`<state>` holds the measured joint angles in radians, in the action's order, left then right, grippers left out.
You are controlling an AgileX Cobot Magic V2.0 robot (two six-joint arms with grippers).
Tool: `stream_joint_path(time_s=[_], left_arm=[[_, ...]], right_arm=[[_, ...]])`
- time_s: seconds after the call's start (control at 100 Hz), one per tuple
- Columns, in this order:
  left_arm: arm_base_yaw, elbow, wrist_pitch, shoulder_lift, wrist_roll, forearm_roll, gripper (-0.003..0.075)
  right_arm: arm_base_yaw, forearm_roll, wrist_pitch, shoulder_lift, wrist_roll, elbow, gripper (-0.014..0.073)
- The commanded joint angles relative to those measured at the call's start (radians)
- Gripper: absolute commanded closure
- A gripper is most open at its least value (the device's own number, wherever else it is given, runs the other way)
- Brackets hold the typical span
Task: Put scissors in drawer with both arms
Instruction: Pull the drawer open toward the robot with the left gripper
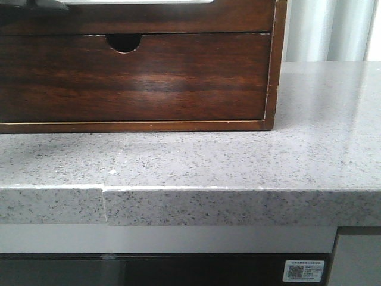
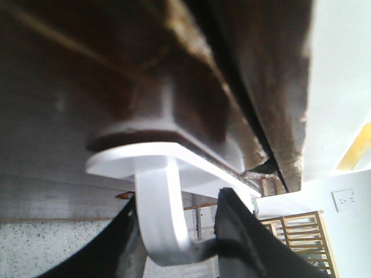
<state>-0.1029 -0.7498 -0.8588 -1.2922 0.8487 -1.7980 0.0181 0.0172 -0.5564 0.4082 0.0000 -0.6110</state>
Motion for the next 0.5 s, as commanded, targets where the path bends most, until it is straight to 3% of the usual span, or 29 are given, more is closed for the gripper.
stream_joint_path(time_s=[0.0,0.34,0.49], left_arm=[[0.0,-0.028,-0.074,0.022,0.046,-0.067,0.0568],[0.0,-0.017,-0.205,0.033,0.052,-0.001,0.0587],[0.01,0.039,-0.202,0.099,0.059,0.013,0.0587]], right_arm=[[0.006,-0.001,0.083,0.017,0.0,-0.036,0.0163],[0.006,-0.001,0.083,0.017,0.0,-0.036,0.0163],[0.006,-0.001,0.083,0.017,0.0,-0.036,0.0163]])
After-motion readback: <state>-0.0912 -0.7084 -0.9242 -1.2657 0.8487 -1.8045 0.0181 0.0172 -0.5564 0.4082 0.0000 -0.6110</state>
